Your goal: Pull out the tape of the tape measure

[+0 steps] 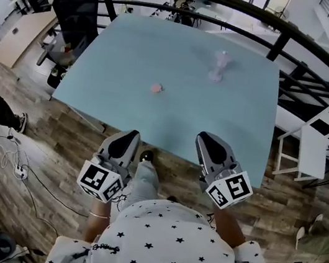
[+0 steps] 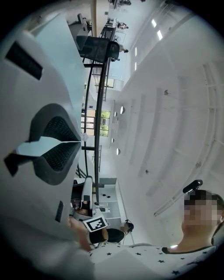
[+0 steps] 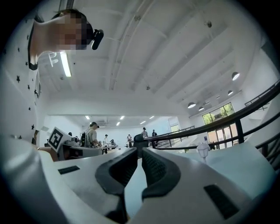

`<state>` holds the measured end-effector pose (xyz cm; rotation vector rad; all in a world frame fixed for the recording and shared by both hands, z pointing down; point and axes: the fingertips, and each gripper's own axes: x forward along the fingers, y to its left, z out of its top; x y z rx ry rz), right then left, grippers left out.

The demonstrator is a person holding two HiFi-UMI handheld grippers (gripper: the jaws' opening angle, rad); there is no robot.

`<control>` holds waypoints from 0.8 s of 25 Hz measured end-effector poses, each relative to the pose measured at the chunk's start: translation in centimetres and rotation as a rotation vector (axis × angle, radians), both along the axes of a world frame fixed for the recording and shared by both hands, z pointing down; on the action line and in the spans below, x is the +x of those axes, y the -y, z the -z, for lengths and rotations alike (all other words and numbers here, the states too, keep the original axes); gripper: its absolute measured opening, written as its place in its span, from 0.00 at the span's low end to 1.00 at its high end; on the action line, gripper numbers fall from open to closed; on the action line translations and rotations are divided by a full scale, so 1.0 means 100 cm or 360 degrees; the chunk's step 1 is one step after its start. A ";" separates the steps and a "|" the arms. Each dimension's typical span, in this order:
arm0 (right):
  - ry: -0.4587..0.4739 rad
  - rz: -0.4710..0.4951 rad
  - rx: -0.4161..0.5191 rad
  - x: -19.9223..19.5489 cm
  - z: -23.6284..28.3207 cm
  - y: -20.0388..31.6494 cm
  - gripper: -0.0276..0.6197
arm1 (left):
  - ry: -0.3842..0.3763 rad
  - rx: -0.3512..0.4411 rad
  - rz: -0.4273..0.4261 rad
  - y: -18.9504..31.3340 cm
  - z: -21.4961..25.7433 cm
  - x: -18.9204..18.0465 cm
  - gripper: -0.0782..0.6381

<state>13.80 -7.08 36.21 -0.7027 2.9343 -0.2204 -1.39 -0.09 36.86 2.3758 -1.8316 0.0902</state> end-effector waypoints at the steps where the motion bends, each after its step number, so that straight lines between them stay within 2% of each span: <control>1: -0.0008 -0.0016 0.0007 -0.004 0.001 0.007 0.06 | 0.0005 0.0006 -0.0014 0.010 0.000 -0.006 0.15; 13: -0.0085 -0.0109 -0.0040 -0.086 -0.013 0.082 0.07 | 0.0007 -0.0059 -0.0120 0.115 -0.012 -0.095 0.15; 20: -0.0169 -0.0100 -0.0092 -0.150 -0.030 0.126 0.10 | -0.0006 -0.0114 -0.0143 0.165 -0.019 -0.157 0.15</control>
